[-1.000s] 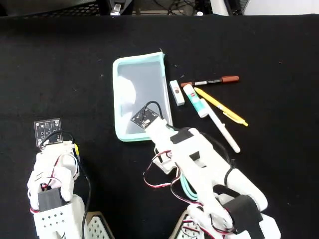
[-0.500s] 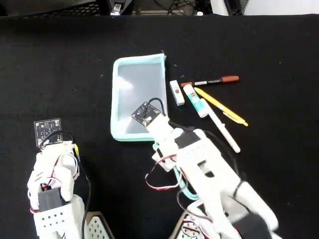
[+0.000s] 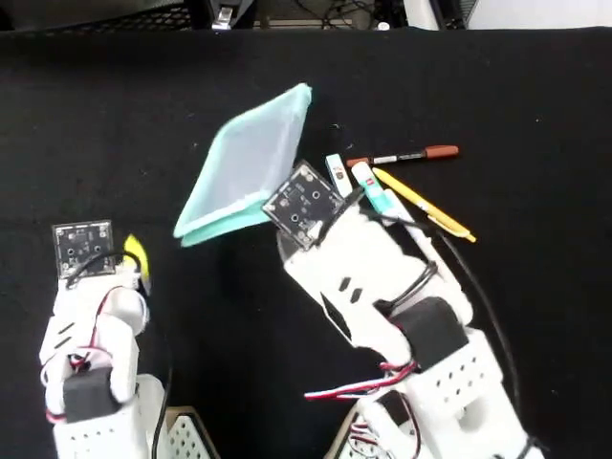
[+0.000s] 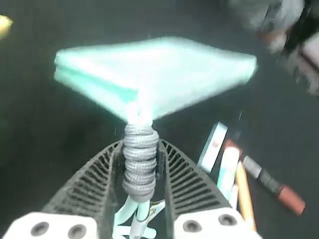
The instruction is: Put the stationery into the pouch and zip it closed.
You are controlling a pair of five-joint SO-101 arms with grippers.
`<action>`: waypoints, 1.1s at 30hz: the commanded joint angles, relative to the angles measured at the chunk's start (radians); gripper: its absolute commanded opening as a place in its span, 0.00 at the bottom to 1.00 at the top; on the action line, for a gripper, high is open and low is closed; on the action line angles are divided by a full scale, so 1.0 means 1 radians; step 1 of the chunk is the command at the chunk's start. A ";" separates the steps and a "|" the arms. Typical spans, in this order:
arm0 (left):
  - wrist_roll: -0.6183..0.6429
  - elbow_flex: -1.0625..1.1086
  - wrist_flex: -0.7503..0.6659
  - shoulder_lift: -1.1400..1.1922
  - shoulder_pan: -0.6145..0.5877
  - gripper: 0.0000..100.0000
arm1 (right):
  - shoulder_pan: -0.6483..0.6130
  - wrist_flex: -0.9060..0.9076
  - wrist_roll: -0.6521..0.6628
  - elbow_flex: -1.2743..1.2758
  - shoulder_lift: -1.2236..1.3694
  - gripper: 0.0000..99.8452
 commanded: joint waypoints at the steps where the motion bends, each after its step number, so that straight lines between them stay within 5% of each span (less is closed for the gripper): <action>1: 0.055 -0.191 -0.069 0.100 0.128 0.13 | -0.035 0.002 -0.002 -0.274 0.139 0.01; 6: 0.114 -0.375 -0.210 0.430 0.137 0.13 | -0.037 0.048 0.000 -0.519 0.398 0.01; 12: 0.118 -0.463 -0.143 0.611 0.136 0.13 | -0.075 0.064 0.000 -0.659 0.515 0.01; 26: 0.121 -0.180 -0.129 0.173 0.147 0.13 | -0.112 0.121 -0.015 -0.668 0.397 0.01; 33: 0.117 -0.082 -0.121 -0.014 0.275 0.14 | -0.176 0.114 -0.064 -0.647 0.367 0.01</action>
